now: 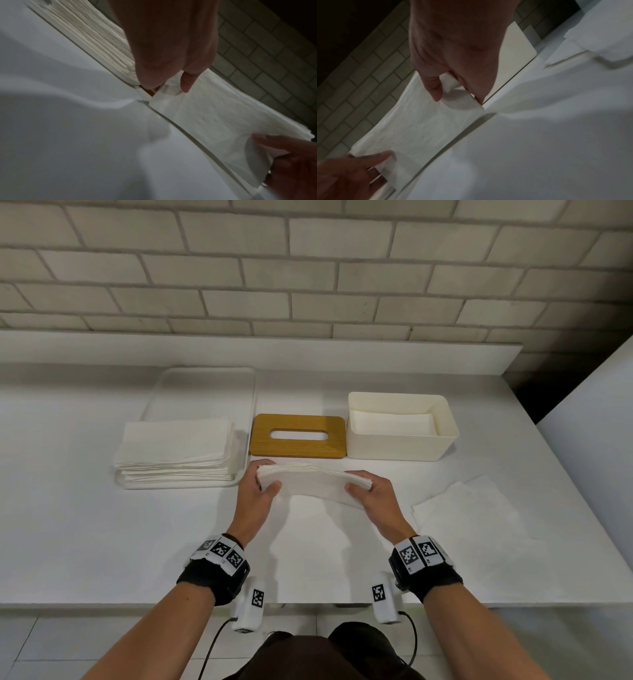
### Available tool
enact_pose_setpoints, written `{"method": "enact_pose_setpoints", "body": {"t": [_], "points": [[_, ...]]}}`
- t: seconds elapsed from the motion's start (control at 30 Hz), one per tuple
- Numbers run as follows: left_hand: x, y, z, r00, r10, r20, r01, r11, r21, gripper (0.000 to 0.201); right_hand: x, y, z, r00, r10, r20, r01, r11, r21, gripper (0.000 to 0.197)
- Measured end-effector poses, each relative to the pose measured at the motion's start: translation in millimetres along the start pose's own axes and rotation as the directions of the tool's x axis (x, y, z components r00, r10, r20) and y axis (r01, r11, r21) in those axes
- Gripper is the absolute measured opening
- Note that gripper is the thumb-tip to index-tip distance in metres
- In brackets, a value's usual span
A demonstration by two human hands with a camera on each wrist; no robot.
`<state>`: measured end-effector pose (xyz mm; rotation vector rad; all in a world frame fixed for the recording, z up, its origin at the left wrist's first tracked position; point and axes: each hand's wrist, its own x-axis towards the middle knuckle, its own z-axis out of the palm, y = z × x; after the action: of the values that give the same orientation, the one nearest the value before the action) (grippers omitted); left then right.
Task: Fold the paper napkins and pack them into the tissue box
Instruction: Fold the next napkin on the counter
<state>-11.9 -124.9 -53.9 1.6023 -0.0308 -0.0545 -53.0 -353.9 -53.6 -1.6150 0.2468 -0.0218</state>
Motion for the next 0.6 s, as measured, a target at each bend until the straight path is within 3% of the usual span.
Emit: {"method": "enact_pose_setpoints", "body": {"t": [0.13,0.27,0.4,0.6], "points": [[1,0,-4,0.989,0.146,0.024,-0.148,0.987,0.071,0.056,-1,-9,-4,0.993,-0.118,0.009,0.118,0.993,0.01,0.039],[5,1,-6,0.99,0.137,0.045,-0.142,0.982,0.125,0.038,0,-18,-4,0.986,-0.164,0.02,0.165,0.986,-0.028,0.026],[5,2,-4,0.992,0.124,0.023,-0.126,0.988,0.092,0.038,-1,-16,0,0.99,-0.134,0.038,0.137,0.987,-0.078,0.028],[1,1,-4,0.992,0.123,0.001,-0.122,0.984,0.126,0.051,-7,-9,1,0.999,-0.052,0.003,0.052,0.998,-0.035,0.065]]}}
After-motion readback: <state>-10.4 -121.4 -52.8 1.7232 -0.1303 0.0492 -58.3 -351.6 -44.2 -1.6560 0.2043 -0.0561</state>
